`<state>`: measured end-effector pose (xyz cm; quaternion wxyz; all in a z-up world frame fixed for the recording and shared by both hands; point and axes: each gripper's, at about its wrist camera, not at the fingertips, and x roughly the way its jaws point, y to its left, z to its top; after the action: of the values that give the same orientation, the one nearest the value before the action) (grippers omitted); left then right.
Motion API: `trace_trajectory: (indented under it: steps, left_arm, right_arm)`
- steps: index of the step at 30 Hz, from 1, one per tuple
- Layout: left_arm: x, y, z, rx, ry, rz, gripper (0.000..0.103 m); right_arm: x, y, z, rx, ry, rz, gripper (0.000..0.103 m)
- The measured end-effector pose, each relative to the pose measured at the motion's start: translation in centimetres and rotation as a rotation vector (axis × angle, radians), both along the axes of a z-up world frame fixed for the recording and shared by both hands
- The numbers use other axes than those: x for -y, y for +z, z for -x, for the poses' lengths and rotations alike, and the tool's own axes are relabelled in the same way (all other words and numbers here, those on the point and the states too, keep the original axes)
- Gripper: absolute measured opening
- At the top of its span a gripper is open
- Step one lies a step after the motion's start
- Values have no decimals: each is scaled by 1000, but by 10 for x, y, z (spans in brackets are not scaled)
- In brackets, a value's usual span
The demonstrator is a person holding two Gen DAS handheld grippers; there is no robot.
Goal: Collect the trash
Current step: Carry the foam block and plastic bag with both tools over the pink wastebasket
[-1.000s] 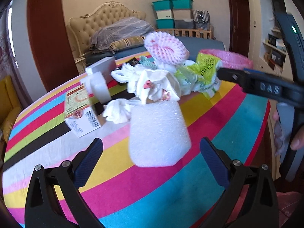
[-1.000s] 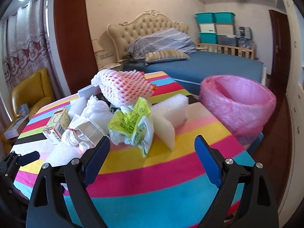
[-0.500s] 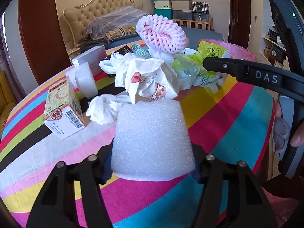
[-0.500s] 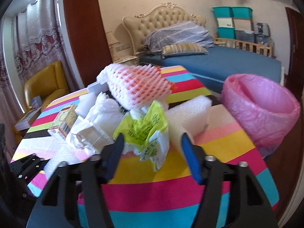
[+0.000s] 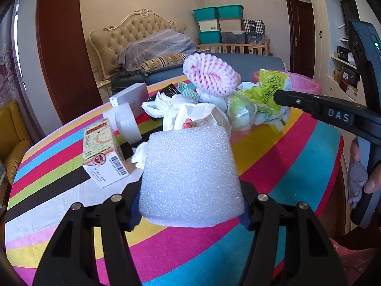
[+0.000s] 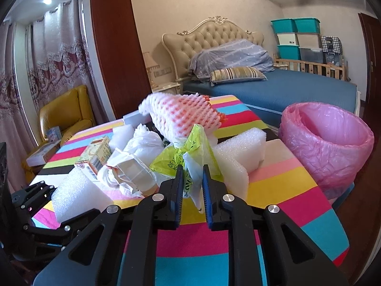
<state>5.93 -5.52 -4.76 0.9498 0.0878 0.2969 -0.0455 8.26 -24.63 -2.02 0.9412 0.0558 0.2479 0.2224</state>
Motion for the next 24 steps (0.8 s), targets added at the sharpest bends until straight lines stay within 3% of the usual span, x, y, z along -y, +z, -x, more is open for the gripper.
trace_trajectory:
  steps: [11, 24]
  left_arm:
    - [-1, 10, 3, 40, 5, 14, 60]
    - [36, 33, -23, 77, -95, 16, 61]
  right_arm:
    - [33, 17, 28, 25, -22, -70, 17]
    - [72, 27, 28, 76, -132, -70, 17]
